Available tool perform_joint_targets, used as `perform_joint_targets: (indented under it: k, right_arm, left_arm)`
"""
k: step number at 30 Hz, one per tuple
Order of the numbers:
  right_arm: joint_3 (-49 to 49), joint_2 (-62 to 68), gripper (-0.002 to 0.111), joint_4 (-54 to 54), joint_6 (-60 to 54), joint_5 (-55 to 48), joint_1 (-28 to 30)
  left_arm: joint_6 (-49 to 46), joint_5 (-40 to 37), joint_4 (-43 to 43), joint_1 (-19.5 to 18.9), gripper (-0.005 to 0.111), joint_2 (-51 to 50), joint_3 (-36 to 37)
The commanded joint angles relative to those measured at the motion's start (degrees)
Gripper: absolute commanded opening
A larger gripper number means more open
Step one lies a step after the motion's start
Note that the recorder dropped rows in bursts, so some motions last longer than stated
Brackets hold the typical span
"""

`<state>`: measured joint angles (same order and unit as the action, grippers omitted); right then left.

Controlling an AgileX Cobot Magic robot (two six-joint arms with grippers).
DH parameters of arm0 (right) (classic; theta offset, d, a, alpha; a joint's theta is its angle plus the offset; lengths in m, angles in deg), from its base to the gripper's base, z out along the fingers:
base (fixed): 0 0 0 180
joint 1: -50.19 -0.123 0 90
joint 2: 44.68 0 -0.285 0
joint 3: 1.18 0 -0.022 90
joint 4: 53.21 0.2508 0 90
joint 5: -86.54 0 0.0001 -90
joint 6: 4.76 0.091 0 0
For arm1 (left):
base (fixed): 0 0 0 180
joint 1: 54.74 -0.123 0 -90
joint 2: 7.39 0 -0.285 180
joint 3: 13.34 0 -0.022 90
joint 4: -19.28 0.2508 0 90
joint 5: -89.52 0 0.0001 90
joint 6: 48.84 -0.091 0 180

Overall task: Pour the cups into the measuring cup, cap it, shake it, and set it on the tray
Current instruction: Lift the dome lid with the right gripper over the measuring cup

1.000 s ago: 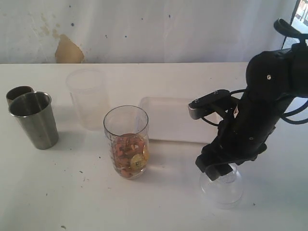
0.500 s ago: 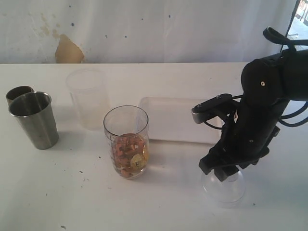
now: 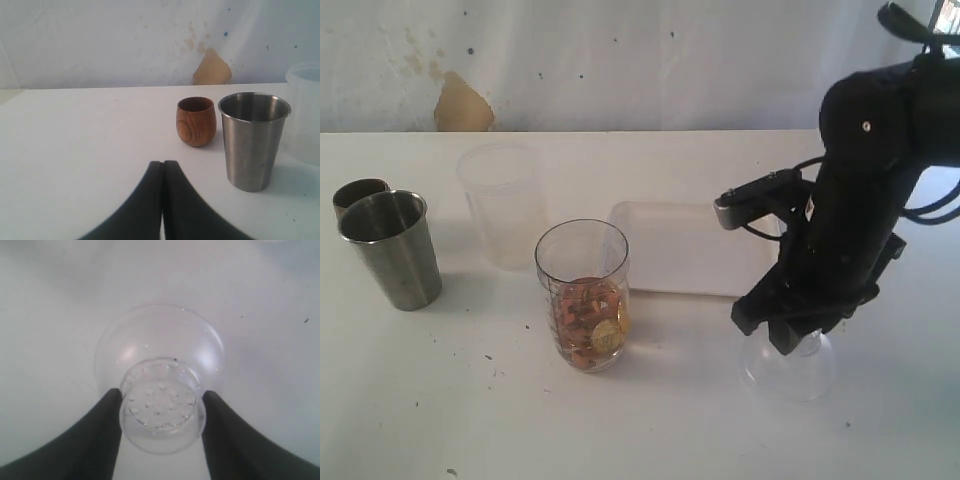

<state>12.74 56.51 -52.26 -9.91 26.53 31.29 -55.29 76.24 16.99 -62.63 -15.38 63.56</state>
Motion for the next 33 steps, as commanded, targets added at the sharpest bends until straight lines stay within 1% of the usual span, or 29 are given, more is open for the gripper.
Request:
perform_joint_targets:
  k: [1,5,9,15,21,25,30,33]
  right_arm:
    - [-6.96,-1.32,0.0,-0.09,0.78,-9.86,-0.02]
    - [-13.55,-1.82,0.0,-0.95,2.98,-9.96,-1.78]
    - [-18.83,-1.86,0.0,-0.36,5.45,-9.96,-5.32]
    - [-26.36,0.53,0.0,-0.36,8.15,-9.96,-10.94]
    - [-34.14,4.78,0.0,-0.31,9.93,-9.96,-14.46]
    - [-36.69,6.94,0.0,0.08,10.3,-9.96,-15.83]
    - [-36.82,7.95,0.0,0.08,11.0,-9.96,-15.94]
    - [-36.82,8.07,0.0,2.64,11.0,-9.96,-15.94]
  left_arm:
    - [0.18,-0.1,0.05,0.01,0.0,0.2,0.32]
    - [0.18,-0.1,0.05,0.01,0.0,0.2,0.32]
    - [0.18,-0.1,0.05,0.01,0.0,0.2,0.32]
    - [0.18,-0.1,0.05,0.01,0.0,0.2,0.32]
    - [0.18,-0.1,0.05,0.01,0.0,0.2,0.32]
    - [0.18,-0.1,0.05,0.01,0.0,0.2,0.32]
    - [0.18,-0.1,0.05,0.01,0.0,0.2,0.32]
    - [0.18,-0.1,0.05,0.01,0.0,0.2,0.32]
